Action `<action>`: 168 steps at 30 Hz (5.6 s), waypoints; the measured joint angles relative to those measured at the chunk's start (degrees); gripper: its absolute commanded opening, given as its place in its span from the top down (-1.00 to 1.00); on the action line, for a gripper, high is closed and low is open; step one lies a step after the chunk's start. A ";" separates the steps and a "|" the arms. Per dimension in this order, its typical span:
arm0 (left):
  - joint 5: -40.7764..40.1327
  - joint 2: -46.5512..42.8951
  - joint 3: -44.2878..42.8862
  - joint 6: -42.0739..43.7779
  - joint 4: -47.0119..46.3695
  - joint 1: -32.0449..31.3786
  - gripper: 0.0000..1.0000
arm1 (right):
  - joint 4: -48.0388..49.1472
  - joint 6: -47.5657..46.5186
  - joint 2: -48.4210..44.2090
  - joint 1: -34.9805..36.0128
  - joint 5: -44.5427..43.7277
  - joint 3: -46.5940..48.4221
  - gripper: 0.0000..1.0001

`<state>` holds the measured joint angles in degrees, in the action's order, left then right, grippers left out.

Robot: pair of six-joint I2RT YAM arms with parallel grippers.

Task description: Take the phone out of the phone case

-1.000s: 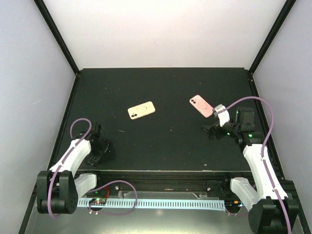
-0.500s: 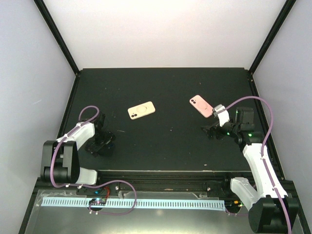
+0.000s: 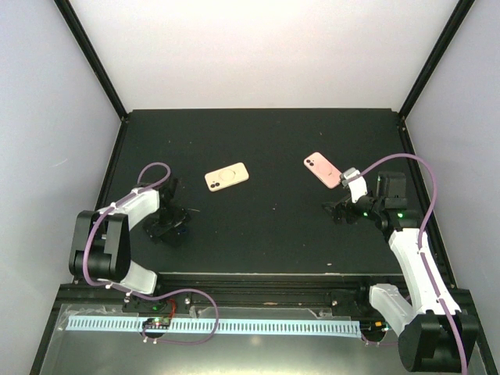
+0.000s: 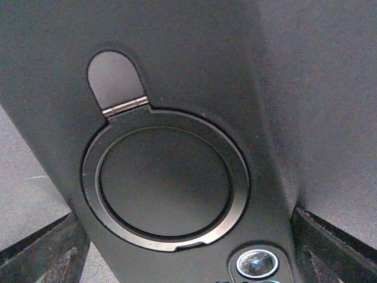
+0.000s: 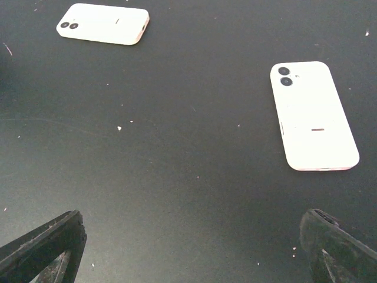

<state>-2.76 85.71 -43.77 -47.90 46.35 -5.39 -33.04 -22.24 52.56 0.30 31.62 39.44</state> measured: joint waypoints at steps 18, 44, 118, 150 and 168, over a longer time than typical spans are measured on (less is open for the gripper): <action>9.25 -2.21 0.87 13.53 -12.11 -23.50 -0.69 | -0.52 -0.04 2.69 0.00 0.07 0.39 -1.00; 2.56 -8.63 -9.68 19.98 -8.09 -45.24 -0.98 | -4.07 -4.92 0.59 4.90 -2.89 3.08 -1.00; 0.74 14.53 -15.76 9.77 -2.03 -55.69 -0.38 | -12.09 -13.49 -11.80 5.77 -1.20 5.77 -0.77; 30.75 -6.82 -22.77 22.69 6.19 -44.06 -0.29 | -14.38 -42.10 8.66 50.12 -31.87 20.65 -0.03; 38.38 -4.94 -22.77 23.82 5.73 -41.90 -0.23 | -15.47 -47.63 10.99 55.78 -37.48 18.21 0.10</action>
<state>35.62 80.77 -66.54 -24.08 52.07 -47.29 -48.51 -69.87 63.55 56.07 -5.87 57.65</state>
